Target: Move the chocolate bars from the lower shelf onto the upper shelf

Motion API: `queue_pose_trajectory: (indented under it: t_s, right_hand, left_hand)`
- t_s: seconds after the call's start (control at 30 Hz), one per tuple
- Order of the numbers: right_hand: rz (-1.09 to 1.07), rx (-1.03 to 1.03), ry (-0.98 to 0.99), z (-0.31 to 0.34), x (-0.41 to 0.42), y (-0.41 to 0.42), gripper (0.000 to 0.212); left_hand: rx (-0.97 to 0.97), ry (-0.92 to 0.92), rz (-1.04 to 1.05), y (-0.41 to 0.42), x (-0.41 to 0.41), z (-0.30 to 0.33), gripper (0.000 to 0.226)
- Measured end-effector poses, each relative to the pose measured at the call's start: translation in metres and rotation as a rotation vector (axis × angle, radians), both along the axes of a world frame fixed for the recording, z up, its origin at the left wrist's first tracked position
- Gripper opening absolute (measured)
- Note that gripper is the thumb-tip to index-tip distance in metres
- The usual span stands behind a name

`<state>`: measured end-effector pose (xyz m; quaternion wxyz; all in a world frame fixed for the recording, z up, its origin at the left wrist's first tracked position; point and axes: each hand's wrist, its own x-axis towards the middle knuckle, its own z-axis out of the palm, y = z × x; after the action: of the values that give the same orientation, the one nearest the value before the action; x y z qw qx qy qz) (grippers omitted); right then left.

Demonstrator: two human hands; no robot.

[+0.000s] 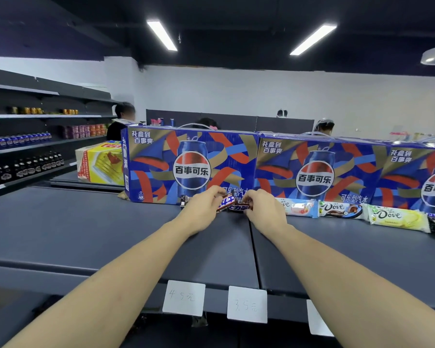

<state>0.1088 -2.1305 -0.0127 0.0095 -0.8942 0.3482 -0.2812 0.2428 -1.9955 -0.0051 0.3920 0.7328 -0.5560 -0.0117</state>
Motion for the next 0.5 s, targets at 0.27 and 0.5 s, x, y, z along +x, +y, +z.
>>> queue_pose_trajectory:
  t_s: [0.27,0.5]
  right_hand:
    - [-0.017,0.007,0.007,-0.0016,0.0006,0.0011,0.03]
    - [-0.021,0.024,0.005,-0.0018,0.0014,0.0,0.028]
  left_hand:
    - [0.081,0.258,-0.016,0.0081,0.0053,0.0031,0.024]
    - [-0.016,0.2,-0.026,0.0043,0.002,0.0042,0.018]
